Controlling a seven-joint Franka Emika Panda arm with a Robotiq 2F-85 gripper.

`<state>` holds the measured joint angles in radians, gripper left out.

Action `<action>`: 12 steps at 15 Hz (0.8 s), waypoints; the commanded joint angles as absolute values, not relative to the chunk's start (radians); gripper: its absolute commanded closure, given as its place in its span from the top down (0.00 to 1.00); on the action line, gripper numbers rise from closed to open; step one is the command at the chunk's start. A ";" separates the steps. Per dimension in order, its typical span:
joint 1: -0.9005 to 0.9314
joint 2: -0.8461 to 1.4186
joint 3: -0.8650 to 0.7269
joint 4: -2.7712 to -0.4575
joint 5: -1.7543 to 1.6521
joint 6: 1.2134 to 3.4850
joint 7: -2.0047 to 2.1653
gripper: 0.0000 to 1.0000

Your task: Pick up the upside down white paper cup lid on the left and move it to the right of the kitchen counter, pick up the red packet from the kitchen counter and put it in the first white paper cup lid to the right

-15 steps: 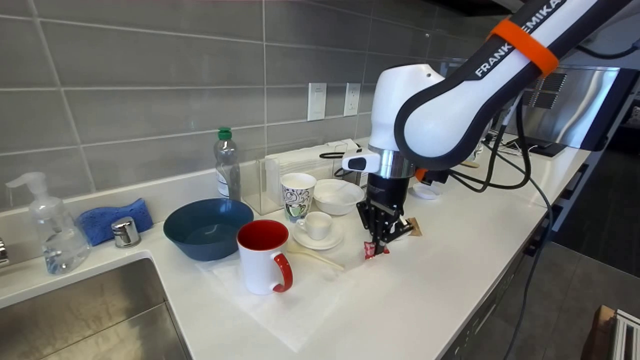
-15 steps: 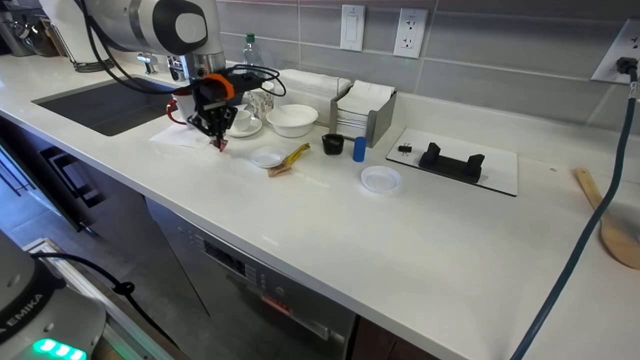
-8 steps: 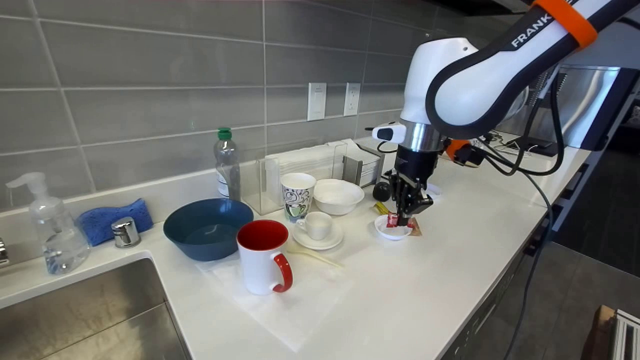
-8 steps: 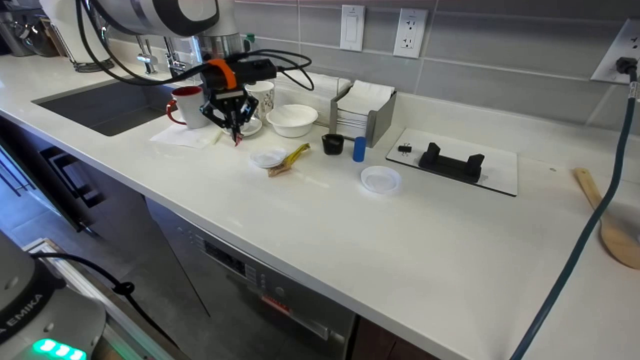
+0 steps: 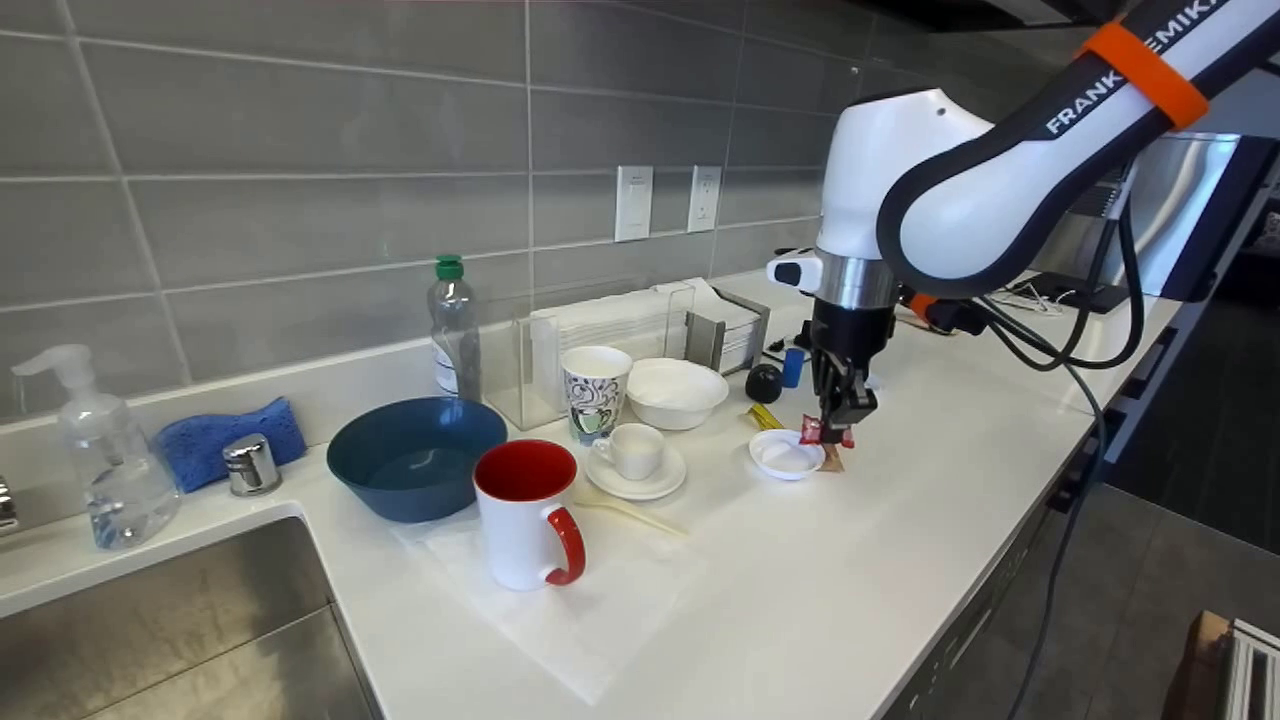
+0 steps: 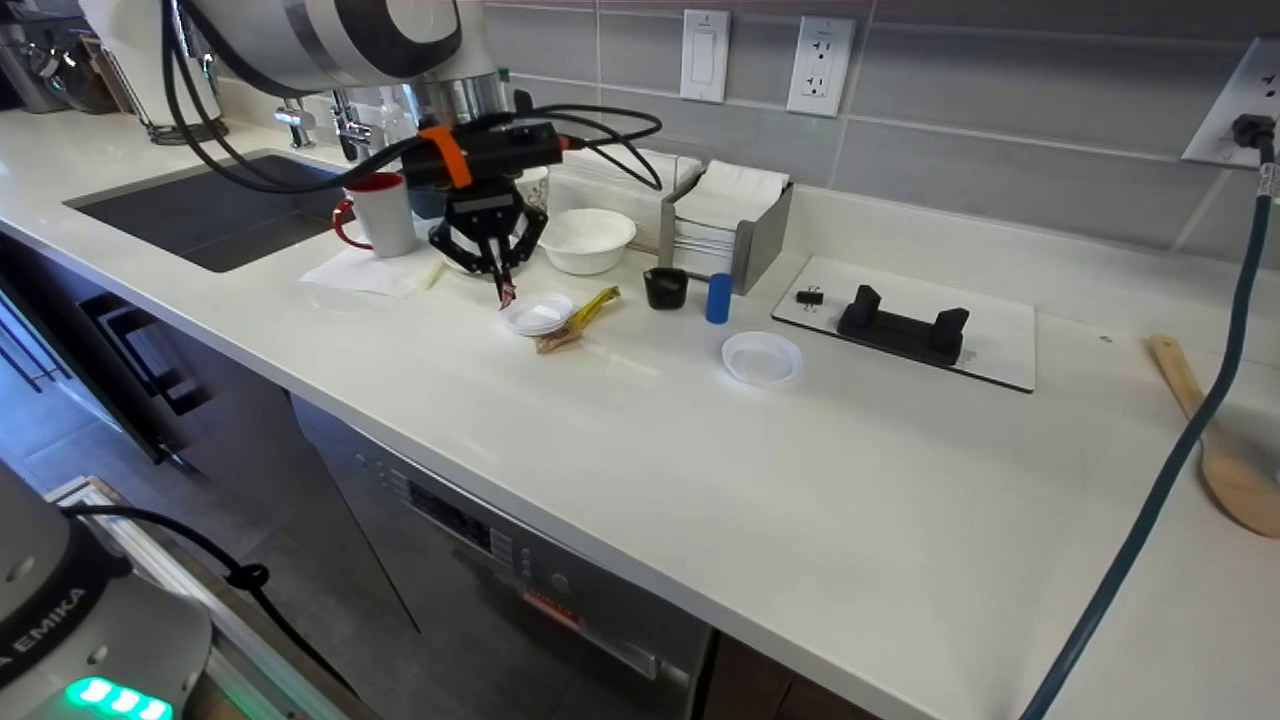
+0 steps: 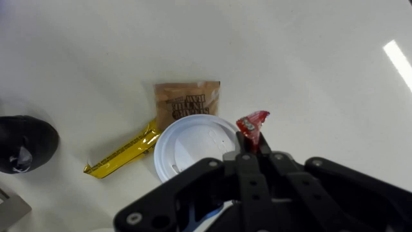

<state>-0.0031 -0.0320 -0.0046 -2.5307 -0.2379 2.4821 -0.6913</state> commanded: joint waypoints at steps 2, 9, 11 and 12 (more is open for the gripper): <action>-0.010 0.012 -0.009 -2.510 -0.336 2.511 -0.542 0.01; -0.010 0.094 -0.015 -2.469 -0.356 2.599 -0.470 0.01; -0.011 0.117 -0.013 -2.459 -0.340 2.625 -0.475 0.01; -0.010 0.128 -0.012 -2.453 -0.343 2.626 -0.474 0.01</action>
